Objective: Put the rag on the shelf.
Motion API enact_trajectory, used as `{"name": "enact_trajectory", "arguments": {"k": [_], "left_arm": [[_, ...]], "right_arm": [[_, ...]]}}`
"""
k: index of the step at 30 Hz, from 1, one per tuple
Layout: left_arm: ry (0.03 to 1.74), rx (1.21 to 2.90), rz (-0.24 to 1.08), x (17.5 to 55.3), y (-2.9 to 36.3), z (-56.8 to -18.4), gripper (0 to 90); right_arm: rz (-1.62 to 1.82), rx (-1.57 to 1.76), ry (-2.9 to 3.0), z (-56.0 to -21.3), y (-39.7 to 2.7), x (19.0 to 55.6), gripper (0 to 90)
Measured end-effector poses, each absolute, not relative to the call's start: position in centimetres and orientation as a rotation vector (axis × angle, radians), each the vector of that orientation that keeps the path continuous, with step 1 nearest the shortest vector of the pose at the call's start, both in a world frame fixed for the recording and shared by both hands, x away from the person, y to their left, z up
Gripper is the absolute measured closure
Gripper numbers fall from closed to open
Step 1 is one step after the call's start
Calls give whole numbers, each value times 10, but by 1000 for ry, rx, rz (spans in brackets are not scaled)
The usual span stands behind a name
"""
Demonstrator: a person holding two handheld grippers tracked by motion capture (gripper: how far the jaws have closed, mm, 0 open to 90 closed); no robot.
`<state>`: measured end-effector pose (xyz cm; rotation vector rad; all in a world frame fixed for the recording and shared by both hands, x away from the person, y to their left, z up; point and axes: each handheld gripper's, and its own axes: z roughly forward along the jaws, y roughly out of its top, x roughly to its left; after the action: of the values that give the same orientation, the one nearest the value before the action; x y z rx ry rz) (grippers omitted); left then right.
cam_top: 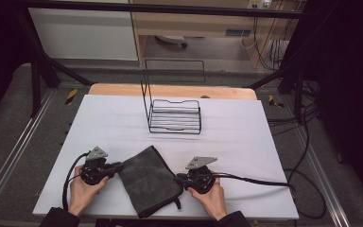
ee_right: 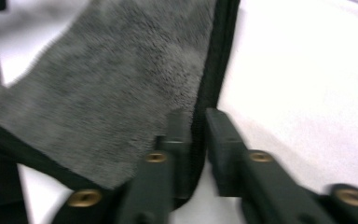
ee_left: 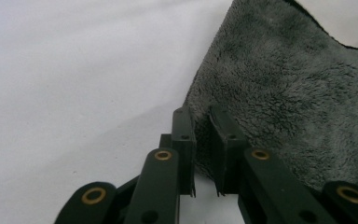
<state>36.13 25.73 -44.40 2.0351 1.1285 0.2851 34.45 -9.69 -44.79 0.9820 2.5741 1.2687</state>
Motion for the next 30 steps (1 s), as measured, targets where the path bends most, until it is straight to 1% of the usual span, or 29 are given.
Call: {"name": "enact_trajectory", "arguments": {"k": [1,2,4,7,9,12,14,20,23,30], "left_arm": [[1129,2033,283,361,258,-444,797],[1132,2030,278,362,258,-445,798],[1140,2024,264,362,258,-445,807],[1141,2030,264,363,258,-443,818],[1145,2027,262,365,257,-442,824],[1145,2022,259,369,256,-441,829],[1141,2028,256,373,255,-440,831],[1155,2010,235,386,253,-437,834],[1154,2009,257,394,250,-434,834],[1172,2007,262,412,238,-437,833]], "right_arm": [[1258,974,2579,-450,-97,345,649],[1253,981,2589,-451,-97,345,608],[1250,983,2600,-453,-96,345,595],[1258,993,2604,-456,-94,345,619],[1282,999,2629,-456,-94,345,706],[1284,1009,2632,-456,-94,344,769],[1287,1017,2632,-455,-94,343,793],[1314,1049,2602,-455,-93,339,807],[1334,1062,2590,-455,-92,336,805],[1359,1077,2577,-457,-90,331,794]]}}
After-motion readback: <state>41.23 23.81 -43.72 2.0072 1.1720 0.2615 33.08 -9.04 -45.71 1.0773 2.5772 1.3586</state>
